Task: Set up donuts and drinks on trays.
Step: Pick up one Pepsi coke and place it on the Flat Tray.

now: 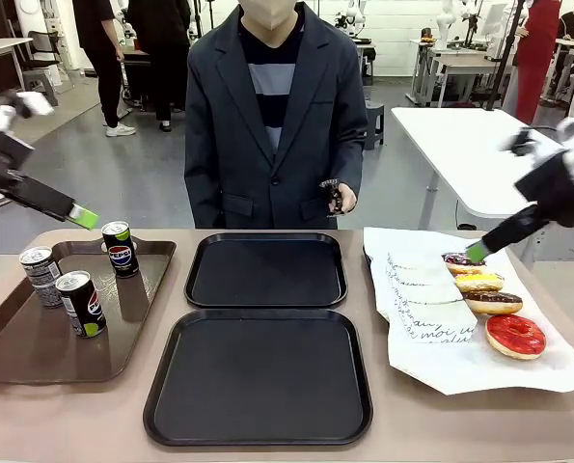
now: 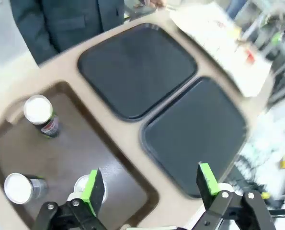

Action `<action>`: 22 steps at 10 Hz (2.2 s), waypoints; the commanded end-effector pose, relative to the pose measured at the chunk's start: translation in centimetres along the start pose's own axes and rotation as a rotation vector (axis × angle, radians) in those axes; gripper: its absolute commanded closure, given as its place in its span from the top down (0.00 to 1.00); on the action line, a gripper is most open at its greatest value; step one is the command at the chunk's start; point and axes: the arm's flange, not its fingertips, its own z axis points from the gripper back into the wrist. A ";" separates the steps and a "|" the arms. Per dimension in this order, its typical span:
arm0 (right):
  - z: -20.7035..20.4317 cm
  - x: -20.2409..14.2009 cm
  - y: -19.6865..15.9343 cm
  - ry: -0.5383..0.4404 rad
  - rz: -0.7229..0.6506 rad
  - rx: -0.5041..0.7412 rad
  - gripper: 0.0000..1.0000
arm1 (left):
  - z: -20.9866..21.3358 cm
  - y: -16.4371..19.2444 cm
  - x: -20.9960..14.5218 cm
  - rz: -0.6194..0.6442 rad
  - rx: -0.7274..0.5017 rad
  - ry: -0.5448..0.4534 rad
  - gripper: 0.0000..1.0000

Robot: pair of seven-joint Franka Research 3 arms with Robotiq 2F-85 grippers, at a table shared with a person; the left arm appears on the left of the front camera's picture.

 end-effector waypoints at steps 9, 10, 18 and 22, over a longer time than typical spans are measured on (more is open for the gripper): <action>8.0 -9.5 -15.3 -0.218 -0.795 0.568 1.00 | 6.8 12.7 -5.0 0.740 -0.345 -0.169 1.00; 8.8 -10.0 -15.2 -0.153 -0.797 0.544 1.00 | 7.3 12.6 -5.1 0.744 -0.333 -0.173 1.00; 10.4 -12.5 -15.4 -0.091 -0.823 0.503 1.00 | 8.2 13.2 -5.7 0.739 -0.296 -0.185 1.00; 10.4 -12.5 -15.4 -0.091 -0.823 0.503 1.00 | 8.2 13.2 -5.7 0.739 -0.296 -0.185 1.00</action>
